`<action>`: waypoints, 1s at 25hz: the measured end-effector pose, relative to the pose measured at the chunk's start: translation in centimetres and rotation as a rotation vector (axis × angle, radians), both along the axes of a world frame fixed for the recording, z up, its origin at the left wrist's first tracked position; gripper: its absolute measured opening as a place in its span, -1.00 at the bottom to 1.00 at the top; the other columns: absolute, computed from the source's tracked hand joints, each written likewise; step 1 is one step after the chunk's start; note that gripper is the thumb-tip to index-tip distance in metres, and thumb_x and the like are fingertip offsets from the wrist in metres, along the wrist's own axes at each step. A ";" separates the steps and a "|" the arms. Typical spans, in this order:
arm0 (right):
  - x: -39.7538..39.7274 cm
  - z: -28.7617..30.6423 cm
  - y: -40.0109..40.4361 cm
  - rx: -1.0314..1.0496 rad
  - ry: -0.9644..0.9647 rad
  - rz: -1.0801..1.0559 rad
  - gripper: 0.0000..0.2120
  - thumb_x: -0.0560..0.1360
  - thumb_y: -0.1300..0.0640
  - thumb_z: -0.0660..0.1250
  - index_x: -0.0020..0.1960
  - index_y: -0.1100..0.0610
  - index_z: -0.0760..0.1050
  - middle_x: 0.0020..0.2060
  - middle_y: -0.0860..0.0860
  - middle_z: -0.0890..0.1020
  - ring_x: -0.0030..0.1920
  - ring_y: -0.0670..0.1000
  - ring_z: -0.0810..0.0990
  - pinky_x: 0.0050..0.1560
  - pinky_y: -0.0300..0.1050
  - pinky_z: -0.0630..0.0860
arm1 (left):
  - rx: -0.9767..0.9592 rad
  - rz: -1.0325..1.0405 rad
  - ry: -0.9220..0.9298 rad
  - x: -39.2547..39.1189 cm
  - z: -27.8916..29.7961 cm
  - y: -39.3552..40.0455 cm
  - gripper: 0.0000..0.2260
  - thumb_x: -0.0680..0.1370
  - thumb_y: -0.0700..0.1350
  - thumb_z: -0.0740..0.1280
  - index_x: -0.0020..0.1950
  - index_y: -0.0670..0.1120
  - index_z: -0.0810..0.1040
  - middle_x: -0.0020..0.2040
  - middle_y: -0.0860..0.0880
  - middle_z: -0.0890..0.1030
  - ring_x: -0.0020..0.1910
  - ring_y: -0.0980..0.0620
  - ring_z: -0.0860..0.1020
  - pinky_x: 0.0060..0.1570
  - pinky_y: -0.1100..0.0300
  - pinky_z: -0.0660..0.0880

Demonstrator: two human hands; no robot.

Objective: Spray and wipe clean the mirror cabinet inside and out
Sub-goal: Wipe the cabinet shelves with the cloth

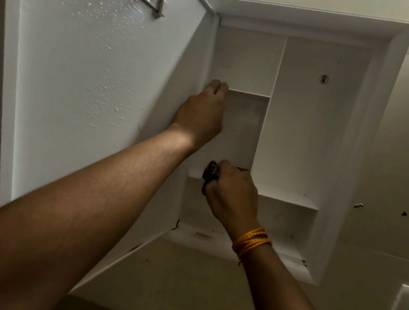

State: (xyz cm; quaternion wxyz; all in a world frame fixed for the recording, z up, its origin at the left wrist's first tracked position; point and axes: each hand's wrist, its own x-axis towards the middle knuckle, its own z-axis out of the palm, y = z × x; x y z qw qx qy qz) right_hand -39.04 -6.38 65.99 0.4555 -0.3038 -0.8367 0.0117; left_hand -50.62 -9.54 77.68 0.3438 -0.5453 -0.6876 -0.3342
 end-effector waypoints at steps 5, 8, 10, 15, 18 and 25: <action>4.9 -3.5 -0.9 -0.815 1.040 0.362 -0.78 0.65 0.21 0.20 0.13 -0.05 0.53 0.10 0.02 0.62 0.11 0.08 0.62 -0.06 -0.03 0.66 | 0.033 -0.062 -0.011 1.4 -3.8 -1.0 -0.26 0.45 -0.42 0.22 0.61 -0.11 0.11 0.60 -0.09 0.17 0.09 -0.23 0.57 -0.01 0.02 0.55; 7.8 -5.5 -0.4 -1.153 1.470 0.496 -0.73 0.66 0.20 0.23 0.34 0.09 0.49 0.21 0.15 0.61 0.16 0.22 0.62 0.17 0.26 0.60 | 0.013 -0.109 -0.095 2.4 -8.2 -1.3 -0.35 0.47 -0.42 0.20 0.56 -0.12 0.24 0.53 -0.11 0.31 0.26 -0.19 0.51 0.18 0.02 0.48; 9.2 -6.2 0.0 -1.258 1.576 0.580 -0.67 0.63 0.20 0.28 0.39 0.14 0.45 0.22 0.19 0.60 0.16 0.27 0.61 0.12 0.28 0.61 | -0.071 -0.093 -0.148 2.3 -11.0 -1.0 -0.38 0.48 -0.40 0.21 0.54 -0.12 0.29 0.49 -0.11 0.35 0.31 -0.17 0.48 0.23 0.03 0.45; 9.0 -6.4 1.3 -1.407 1.528 0.455 -0.85 0.57 0.32 0.32 0.14 0.24 0.50 -0.12 0.22 0.65 -0.28 0.19 0.70 -0.42 0.08 0.66 | -0.237 0.014 -0.216 0.7 -14.6 -0.1 -0.51 0.48 -0.37 0.23 0.42 -0.16 0.43 0.37 -0.12 0.42 0.14 -0.21 0.56 0.12 -0.02 0.54; 8.0 -5.8 3.5 -1.604 1.435 0.492 -0.77 0.65 0.15 0.17 -0.15 0.16 0.46 -0.36 0.12 0.56 -0.41 0.12 0.59 -0.46 -0.02 0.59 | -0.251 0.049 -0.211 0.7 -15.4 0.1 -0.54 0.47 -0.39 0.21 0.36 -0.17 0.44 0.33 -0.11 0.43 0.03 -0.23 0.59 0.00 -0.07 0.58; 7.4 -3.1 7.7 -1.288 1.713 0.794 -0.52 0.66 -0.20 0.02 -0.03 0.16 0.50 -0.17 0.19 0.56 -0.17 0.16 0.55 0.08 0.10 0.41 | -0.203 0.028 -0.188 0.1 -15.2 0.0 -0.42 0.44 -0.41 0.21 0.45 -0.10 0.45 0.35 -0.08 0.50 0.18 -0.18 0.56 0.13 0.03 0.54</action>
